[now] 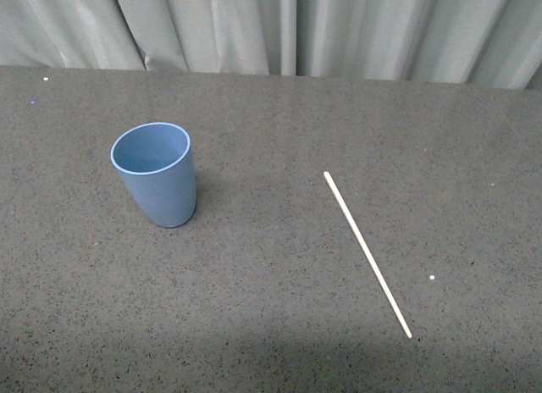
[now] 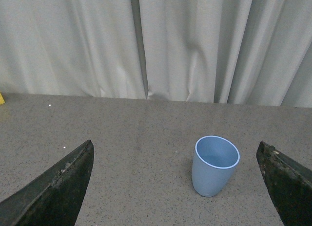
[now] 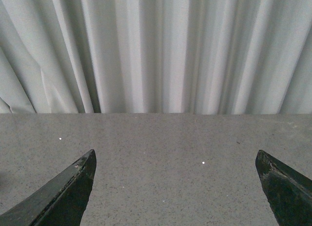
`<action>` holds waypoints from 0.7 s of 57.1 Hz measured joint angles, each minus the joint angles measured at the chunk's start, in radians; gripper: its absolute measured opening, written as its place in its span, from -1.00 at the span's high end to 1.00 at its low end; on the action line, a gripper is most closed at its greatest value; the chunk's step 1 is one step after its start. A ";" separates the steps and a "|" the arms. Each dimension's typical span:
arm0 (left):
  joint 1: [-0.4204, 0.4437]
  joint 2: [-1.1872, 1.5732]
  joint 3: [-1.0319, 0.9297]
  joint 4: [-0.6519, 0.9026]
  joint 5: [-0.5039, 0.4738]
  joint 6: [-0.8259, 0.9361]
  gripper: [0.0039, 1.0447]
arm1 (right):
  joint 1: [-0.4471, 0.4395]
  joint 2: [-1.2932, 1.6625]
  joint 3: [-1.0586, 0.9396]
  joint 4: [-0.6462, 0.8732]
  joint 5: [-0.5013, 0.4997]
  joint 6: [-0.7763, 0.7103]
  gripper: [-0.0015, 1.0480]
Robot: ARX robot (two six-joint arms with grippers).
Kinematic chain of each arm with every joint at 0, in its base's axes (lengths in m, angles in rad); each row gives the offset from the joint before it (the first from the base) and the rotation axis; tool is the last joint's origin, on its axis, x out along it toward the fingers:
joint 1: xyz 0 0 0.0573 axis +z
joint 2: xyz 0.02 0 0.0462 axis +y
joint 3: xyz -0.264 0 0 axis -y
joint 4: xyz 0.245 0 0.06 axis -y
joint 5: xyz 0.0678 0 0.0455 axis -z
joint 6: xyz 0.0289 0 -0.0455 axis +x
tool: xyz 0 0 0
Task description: Transfer chopsticks to blue cup
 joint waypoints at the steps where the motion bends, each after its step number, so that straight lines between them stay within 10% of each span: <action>1: 0.000 0.000 0.000 0.000 0.000 0.000 -0.88 | 0.000 0.000 0.000 0.000 0.000 0.000 -0.82; 40: 0.000 0.000 0.000 0.000 0.000 0.000 -0.88 | 0.000 0.000 0.000 0.000 0.000 0.000 -0.82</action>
